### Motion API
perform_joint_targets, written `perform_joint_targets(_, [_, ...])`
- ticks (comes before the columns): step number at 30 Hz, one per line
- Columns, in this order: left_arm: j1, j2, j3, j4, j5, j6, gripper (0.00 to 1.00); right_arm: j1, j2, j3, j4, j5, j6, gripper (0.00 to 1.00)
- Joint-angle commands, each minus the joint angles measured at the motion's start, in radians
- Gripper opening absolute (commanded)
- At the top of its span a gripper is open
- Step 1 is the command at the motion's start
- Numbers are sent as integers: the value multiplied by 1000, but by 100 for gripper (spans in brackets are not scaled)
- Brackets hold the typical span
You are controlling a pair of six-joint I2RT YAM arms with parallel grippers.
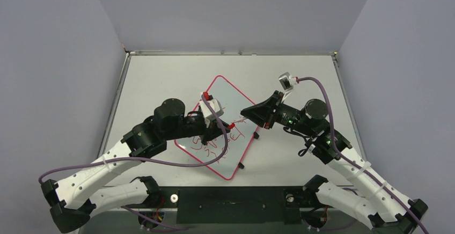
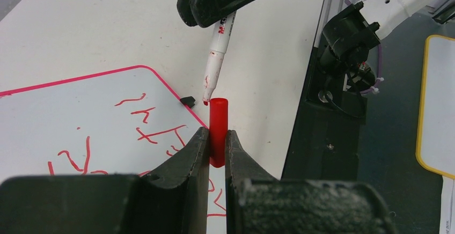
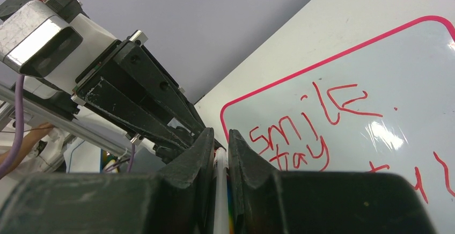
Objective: Write a sentence on the whiteboard
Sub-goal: Insert the whiteboard marker without the cap into the pen cap.
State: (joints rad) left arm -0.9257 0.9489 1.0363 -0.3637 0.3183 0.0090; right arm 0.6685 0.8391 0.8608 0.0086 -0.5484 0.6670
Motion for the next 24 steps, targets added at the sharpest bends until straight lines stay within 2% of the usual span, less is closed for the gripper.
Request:
perform_joint_targets(1, [4, -26, -4, 45, 1, 9, 0, 4, -39, 9, 18, 26, -18, 0])
perform_joint_targets(24, [5, -20, -11, 72, 2, 3, 0, 16, -17, 4, 39, 9, 2, 0])
